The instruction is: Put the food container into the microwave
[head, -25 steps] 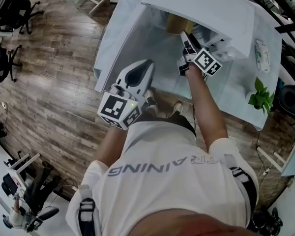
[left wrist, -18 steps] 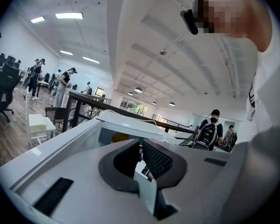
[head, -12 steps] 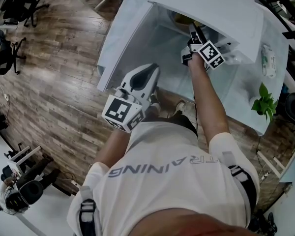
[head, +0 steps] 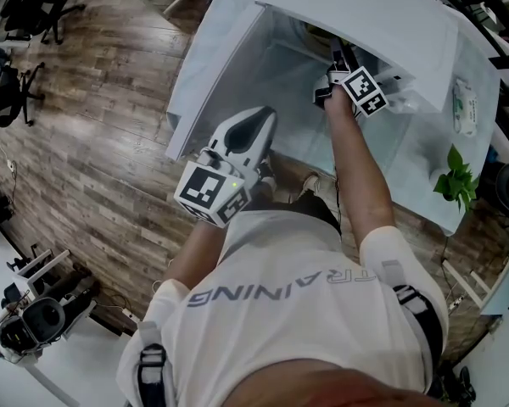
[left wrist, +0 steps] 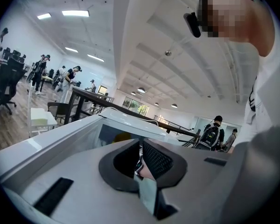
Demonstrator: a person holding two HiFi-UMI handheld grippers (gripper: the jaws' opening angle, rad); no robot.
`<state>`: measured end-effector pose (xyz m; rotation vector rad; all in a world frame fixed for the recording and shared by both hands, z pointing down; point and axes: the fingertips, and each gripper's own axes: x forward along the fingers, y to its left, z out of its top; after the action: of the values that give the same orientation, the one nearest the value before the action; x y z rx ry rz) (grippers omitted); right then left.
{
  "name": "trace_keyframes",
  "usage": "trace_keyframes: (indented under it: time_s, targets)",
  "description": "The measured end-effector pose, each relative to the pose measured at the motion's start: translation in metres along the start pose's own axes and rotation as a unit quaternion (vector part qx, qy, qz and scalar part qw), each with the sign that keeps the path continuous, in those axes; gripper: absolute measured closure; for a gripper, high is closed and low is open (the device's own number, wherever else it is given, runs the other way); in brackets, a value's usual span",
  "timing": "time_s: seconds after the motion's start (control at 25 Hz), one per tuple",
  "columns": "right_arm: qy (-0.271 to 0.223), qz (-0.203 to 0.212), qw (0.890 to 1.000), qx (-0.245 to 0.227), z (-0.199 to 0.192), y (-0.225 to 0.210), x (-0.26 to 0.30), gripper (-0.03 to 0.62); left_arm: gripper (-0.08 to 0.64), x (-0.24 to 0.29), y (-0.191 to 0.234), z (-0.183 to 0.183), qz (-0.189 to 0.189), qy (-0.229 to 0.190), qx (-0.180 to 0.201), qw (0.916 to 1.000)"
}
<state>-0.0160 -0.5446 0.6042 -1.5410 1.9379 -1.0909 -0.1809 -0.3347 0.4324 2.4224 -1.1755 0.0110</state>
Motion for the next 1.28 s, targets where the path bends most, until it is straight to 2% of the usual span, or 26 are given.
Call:
trace_keyframes:
  time_s: [0.2,0.32,0.52,0.6,0.72,0.84,0.96,1.04,1.28]
  targets:
    - [0.012,-0.026,0.999,-0.021,0.003,-0.012,-0.003,0.354,0.512,0.004,-0.004,-0.008,-0.007,0.007,-0.009,0.9999]
    - [0.024,-0.033,0.999,-0.034,0.002,-0.014,-0.004,0.312,0.512,0.003,-0.005,-0.01,-0.006,0.011,-0.009,0.9999]
    - [0.064,-0.037,0.994,-0.078,-0.008,-0.013,-0.003,0.269,0.511,0.001,-0.008,-0.008,-0.017,0.004,-0.01,0.9998]
    - [0.086,-0.044,0.989,-0.112,-0.014,-0.013,-0.004,0.262,0.512,0.0,-0.009,-0.008,-0.021,0.004,-0.01,0.9997]
    - [0.125,-0.062,0.975,-0.171,-0.021,-0.015,-0.004,0.261,0.512,-0.001,-0.01,-0.009,-0.022,0.003,-0.012,0.9997]
    - [0.149,-0.088,0.967,-0.186,-0.024,-0.021,-0.005,0.262,0.512,-0.002,-0.012,-0.009,-0.032,-0.005,-0.015,0.9994]
    - [0.16,-0.115,0.966,-0.167,-0.024,-0.03,-0.006,0.301,0.511,-0.003,-0.016,-0.007,-0.042,-0.008,-0.015,0.999]
    - [0.167,-0.126,0.965,-0.16,-0.024,-0.035,-0.007,0.364,0.512,-0.003,-0.017,-0.008,-0.044,-0.009,-0.017,0.9988]
    - [0.191,-0.128,0.964,-0.135,-0.032,-0.04,-0.009,0.473,0.511,-0.006,-0.013,-0.011,-0.041,-0.009,-0.02,0.9989]
